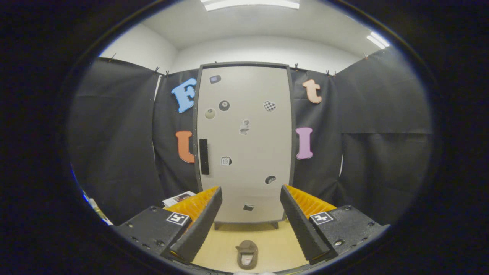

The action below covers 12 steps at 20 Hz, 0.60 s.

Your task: Open the shoe cabinet door, grab the shoes and put them into the shoe cabinet, then close the shoe cabinet door.

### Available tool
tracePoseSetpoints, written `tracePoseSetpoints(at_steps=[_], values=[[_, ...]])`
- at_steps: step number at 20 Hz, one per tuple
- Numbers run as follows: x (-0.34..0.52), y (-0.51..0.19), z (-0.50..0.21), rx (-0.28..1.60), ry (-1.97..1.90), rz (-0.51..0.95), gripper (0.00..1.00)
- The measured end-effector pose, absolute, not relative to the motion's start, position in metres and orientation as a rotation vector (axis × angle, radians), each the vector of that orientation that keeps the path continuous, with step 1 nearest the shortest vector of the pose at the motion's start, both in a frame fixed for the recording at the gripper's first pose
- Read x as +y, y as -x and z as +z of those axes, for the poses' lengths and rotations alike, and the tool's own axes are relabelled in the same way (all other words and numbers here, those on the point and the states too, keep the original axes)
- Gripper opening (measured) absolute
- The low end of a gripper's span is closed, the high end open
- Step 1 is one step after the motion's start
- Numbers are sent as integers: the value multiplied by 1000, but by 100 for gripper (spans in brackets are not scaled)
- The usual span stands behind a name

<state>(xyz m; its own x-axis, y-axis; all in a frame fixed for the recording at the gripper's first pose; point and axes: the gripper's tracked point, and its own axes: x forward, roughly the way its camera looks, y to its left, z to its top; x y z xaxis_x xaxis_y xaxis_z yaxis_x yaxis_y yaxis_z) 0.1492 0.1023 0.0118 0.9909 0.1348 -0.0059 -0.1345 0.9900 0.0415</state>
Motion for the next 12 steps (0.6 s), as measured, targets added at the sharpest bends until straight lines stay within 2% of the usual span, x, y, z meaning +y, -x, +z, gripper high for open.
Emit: tracePoseSetpoints(at_steps=[7,12], values=[[203,-272,12,33,-40,269,99],[252,-334,9,50,-49,322,99]])
